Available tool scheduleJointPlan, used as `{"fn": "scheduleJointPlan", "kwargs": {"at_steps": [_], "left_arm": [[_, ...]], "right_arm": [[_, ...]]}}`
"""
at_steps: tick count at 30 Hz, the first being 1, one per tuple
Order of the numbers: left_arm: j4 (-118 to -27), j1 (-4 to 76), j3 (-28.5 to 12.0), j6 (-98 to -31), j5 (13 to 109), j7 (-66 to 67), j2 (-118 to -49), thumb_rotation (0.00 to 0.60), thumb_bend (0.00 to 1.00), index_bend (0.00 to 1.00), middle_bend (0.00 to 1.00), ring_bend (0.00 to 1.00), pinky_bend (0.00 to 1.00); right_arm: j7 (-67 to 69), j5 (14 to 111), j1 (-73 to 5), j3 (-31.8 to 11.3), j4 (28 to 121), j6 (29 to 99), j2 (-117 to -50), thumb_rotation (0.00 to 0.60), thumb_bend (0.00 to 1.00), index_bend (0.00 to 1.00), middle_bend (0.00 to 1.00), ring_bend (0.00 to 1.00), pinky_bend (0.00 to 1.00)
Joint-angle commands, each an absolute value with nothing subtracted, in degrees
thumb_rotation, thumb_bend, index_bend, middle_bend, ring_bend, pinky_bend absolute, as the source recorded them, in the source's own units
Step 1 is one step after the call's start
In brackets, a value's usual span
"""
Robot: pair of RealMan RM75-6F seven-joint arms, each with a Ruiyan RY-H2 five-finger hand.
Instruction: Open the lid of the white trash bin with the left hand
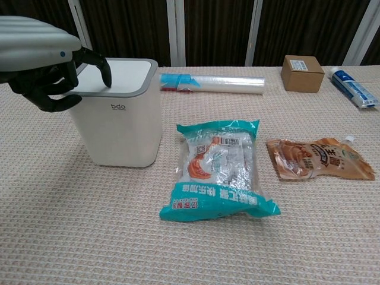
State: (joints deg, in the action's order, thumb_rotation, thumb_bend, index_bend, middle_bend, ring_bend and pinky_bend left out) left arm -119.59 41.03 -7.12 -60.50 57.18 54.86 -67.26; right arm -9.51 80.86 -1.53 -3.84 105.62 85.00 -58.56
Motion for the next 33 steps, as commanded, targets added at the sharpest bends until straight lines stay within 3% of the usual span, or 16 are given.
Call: {"fn": "scheduleJointPlan", "kwargs": {"at_steps": [1,10,15,17,19,22,24,33], "left_arm": [[-119.5,41.6,-6.2,-61.8,56.6,56.6,-67.9,0.600,0.66,0.31,0.85,0.78,0.66],[-121.4,41.8,-6.7,-65.5,59.0,55.5,-67.7,0.600,0.63,0.31,0.84,0.78,0.66],[-126.8,37.8,-7.2,-75.5,67.4,54.6,-65.5,0.600,0.47,0.31,0.76,0.73,0.65],[-130.6,32.4,-7.0,-86.2,71.4,55.2,-65.2,0.600,0.40,0.31,0.65,0.63,0.60],[-133.2,26.7,-3.4,-93.7,77.0,56.6,-65.7,0.600,0.36,0.29,0.53,0.51,0.51],[-132.2,23.3,-1.0,-97.3,81.2,56.8,-66.1,0.600,0.32,0.28,0.39,0.30,0.29],[-131.1,20.8,0.7,-99.4,83.5,56.4,-65.9,0.600,0.29,0.28,0.33,0.23,0.21],[-121.5,9.0,9.8,-107.1,92.2,40.0,-61.7,0.600,0.28,0.24,0.25,0.13,0.13]], "right_arm": [[-9.4,80.8,-1.5,-4.0,105.6,85.2,-58.5,0.600,0.30,0.12,0.01,0.03,0.00],[-9.4,80.8,-1.5,-3.9,105.7,85.1,-58.5,0.600,0.30,0.12,0.01,0.03,0.00],[-9.7,81.0,-1.5,-3.9,105.7,85.2,-58.7,0.600,0.30,0.12,0.01,0.03,0.00],[-10.2,80.7,-1.6,-3.7,105.6,84.7,-58.8,0.600,0.30,0.12,0.01,0.03,0.00],[-10.7,80.6,-1.7,-3.7,105.6,84.6,-59.0,0.600,0.30,0.12,0.01,0.03,0.00],[-10.9,80.7,-1.7,-3.7,105.7,84.7,-59.1,0.600,0.30,0.12,0.01,0.03,0.00],[-11.1,80.7,-1.7,-3.7,105.7,84.8,-59.2,0.600,0.30,0.12,0.01,0.03,0.00],[-12.0,81.0,-1.7,-3.4,105.8,84.8,-59.4,0.600,0.30,0.12,0.01,0.03,0.00]]}}
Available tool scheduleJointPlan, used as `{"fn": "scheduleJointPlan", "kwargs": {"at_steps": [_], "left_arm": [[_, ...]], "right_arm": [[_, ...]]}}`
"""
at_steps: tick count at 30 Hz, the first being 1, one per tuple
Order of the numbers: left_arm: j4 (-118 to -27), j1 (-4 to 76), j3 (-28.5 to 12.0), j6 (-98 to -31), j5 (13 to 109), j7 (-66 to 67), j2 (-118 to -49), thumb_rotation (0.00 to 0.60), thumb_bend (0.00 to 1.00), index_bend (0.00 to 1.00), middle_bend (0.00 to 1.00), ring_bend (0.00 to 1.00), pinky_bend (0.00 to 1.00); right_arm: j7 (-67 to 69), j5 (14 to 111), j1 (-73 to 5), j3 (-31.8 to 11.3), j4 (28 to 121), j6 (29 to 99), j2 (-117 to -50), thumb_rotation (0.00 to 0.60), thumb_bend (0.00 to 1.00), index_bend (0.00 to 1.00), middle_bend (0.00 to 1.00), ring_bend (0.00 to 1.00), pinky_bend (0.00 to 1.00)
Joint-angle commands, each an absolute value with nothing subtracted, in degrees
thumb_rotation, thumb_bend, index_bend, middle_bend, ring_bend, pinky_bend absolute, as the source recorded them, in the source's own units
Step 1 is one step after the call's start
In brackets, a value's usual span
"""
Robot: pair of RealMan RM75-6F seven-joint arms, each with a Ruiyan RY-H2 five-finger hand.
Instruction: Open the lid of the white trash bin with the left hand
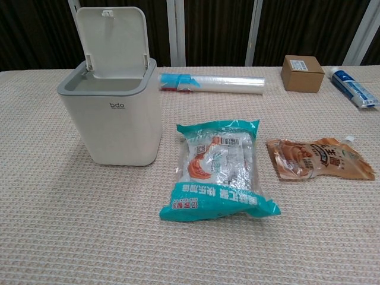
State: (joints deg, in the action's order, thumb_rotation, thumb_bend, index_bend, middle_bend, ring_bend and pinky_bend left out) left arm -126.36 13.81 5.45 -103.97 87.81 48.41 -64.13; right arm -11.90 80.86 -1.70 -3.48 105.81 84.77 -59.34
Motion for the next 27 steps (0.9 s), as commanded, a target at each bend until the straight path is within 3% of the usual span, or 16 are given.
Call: {"fn": "scheduleJointPlan", "kwargs": {"at_steps": [1,5,11,14,27], "left_arm": [[-120.6,8.3,10.3,-107.6,92.6,38.2,-61.3,0.600,0.28,0.24,0.25,0.13,0.13],[-116.0,3.2,12.7,-110.1,91.1,25.7,-59.1,0.600,0.28,0.24,0.22,0.12,0.12],[-109.6,1.1,11.9,-107.7,88.2,13.8,-57.5,0.600,0.28,0.24,0.18,0.07,0.09],[-109.2,0.9,11.1,-106.3,87.2,12.3,-57.0,0.600,0.24,0.24,0.16,0.00,0.04],[-108.2,-0.7,6.3,-103.7,84.7,11.0,-56.7,0.600,0.20,0.24,0.15,0.00,0.03]], "right_arm": [[-12.0,81.0,-1.7,-3.4,105.7,84.7,-59.4,0.600,0.30,0.12,0.01,0.03,0.00],[-12.1,81.9,-2.0,-3.0,105.2,84.2,-59.5,0.600,0.30,0.12,0.01,0.02,0.00],[-10.6,86.3,-2.3,-2.1,103.5,85.0,-59.8,0.600,0.30,0.12,0.01,0.00,0.00],[-10.0,87.9,-2.2,-1.8,102.8,85.6,-60.0,0.600,0.30,0.12,0.01,0.00,0.00],[-9.2,90.1,-1.4,-1.9,102.8,88.5,-59.4,0.600,0.30,0.12,0.01,0.00,0.00]]}}
